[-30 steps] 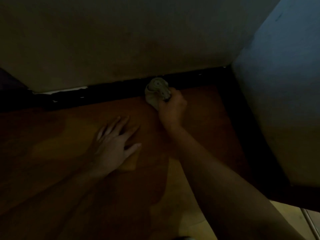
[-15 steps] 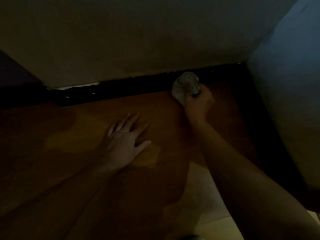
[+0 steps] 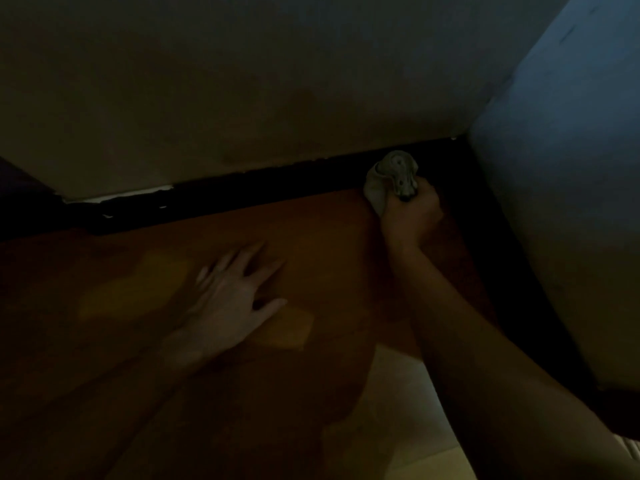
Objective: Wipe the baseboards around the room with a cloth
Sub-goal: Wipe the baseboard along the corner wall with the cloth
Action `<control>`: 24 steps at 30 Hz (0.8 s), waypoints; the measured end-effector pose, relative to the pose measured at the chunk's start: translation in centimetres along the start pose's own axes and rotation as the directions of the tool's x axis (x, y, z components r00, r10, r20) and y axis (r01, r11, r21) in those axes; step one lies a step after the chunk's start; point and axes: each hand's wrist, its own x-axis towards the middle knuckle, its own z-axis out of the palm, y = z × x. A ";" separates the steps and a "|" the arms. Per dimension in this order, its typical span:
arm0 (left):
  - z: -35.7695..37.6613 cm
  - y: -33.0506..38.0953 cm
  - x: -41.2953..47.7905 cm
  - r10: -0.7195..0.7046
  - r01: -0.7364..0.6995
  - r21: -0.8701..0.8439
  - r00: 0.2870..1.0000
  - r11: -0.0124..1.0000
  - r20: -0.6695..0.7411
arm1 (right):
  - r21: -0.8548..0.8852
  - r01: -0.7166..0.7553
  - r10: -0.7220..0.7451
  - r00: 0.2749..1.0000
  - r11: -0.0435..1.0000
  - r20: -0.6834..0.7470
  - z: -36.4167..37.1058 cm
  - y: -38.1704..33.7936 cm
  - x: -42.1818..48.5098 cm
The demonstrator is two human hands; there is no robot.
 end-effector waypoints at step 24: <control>-1.1 1.9 4.3 0.264 -0.272 0.041 0.953 0.961 0.148 | 0.236 -0.261 0.313 0.923 0.936 -0.223 -1.2 0.4 3.2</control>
